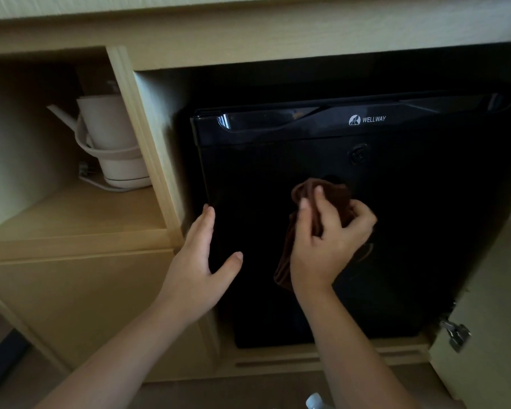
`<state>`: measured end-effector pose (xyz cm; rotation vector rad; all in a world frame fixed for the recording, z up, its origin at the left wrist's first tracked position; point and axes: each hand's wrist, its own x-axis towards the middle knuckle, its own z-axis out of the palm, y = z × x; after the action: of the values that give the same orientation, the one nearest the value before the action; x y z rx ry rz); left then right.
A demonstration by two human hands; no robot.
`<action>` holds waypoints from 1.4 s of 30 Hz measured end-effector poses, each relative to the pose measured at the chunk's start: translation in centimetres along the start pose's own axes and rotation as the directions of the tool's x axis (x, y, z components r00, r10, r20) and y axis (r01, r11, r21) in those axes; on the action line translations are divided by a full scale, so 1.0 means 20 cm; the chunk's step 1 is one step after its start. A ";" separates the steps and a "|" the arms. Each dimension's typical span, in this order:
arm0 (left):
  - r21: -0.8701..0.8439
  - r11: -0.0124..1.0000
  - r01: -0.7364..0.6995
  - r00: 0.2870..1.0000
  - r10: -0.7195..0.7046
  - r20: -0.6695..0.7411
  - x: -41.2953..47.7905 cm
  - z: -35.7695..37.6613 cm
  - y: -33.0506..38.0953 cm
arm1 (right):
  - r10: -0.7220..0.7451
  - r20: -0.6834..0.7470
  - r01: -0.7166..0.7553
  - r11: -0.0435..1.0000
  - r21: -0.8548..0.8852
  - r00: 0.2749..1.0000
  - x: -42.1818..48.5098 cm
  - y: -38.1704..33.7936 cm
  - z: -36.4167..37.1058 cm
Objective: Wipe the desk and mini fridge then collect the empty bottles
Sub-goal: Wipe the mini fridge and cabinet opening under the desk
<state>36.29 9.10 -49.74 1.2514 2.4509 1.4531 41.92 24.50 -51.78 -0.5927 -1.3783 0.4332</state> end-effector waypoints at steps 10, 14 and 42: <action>0.029 0.999 -0.028 0.999 0.029 -0.042 0.00 0.01 0.00 | -0.139 0.078 0.135 0.989 0.055 0.987 0.12 0.16 -0.11; 0.023 0.999 -0.032 0.998 0.033 -0.045 0.00 0.01 0.00 | -0.027 -0.055 0.028 0.999 0.020 0.998 0.17 0.16 -0.09; 0.193 0.981 -0.004 0.974 0.048 -0.223 0.03 0.19 0.15 | -0.238 0.235 0.240 0.971 0.020 0.942 0.03 0.22 -0.14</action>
<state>39.31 12.85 -49.36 1.2137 2.7925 1.4718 45.09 28.00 -54.32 -0.3811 -1.6586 0.3075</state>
